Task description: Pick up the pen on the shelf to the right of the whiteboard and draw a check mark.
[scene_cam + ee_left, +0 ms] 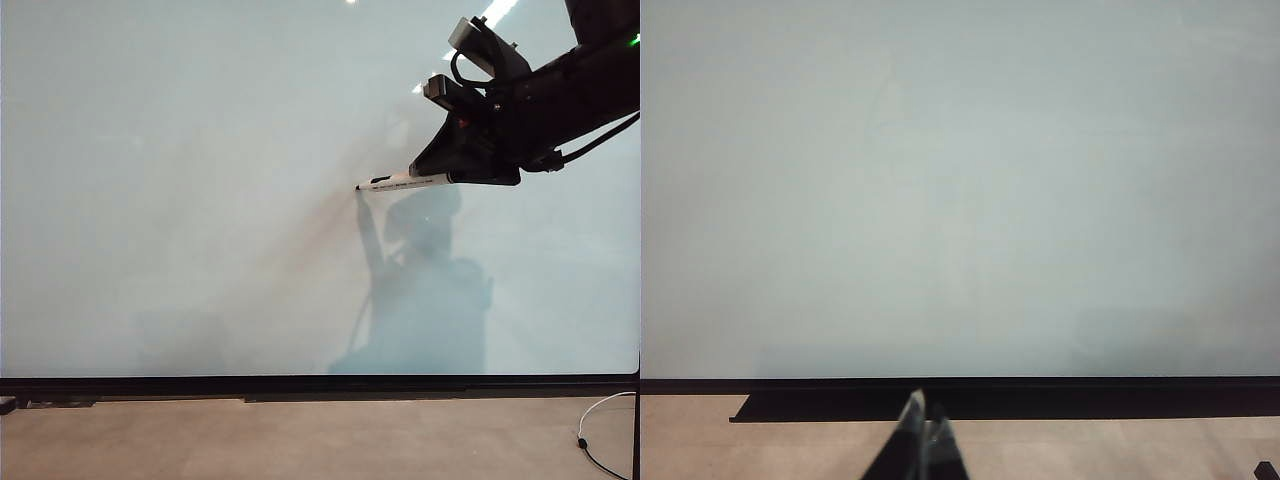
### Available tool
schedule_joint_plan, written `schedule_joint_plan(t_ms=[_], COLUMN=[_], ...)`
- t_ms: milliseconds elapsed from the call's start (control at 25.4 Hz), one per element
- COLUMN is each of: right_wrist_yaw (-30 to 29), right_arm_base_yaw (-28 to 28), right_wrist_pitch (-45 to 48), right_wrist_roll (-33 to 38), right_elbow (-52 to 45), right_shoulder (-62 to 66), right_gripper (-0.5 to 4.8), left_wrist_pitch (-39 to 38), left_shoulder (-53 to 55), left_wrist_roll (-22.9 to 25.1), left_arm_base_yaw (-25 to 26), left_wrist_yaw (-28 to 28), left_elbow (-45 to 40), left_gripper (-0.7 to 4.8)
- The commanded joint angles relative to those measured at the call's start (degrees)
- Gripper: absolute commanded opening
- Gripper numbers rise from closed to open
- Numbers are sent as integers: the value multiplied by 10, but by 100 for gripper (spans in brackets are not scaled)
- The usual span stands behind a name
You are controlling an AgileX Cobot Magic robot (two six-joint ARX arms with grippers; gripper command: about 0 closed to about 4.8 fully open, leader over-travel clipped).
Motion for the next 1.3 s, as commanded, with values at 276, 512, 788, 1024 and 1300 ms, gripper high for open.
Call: schedule_joint_plan(t_ms=[276, 512, 788, 1024, 1300], right_wrist_yaw=[26, 43, 71, 78, 88], right_arm_base_yaw=[0, -1, -1, -1, -1], right_wrist_pitch=[-6, -12, -37, -40, -45], right_wrist_roll=[2, 1, 2, 2, 2], right_elbow=[2, 2, 2, 2, 2], right_shoulder=[-2, -2, -2, -2, -2], right_gripper=[-7, -7, -7, -7, -7], left_wrist_pitch=[7, 7, 7, 7, 7], left_shoulder=[0, 0, 0, 0, 0], left_wrist_roll=[3, 3, 3, 3, 3], left_arm_base_yaw=[0, 0, 0, 0, 0], left_wrist_yaw=[0, 0, 0, 0, 0], left_elbow=[2, 2, 2, 2, 2], left_gripper=[-4, -4, -4, -4, -5])
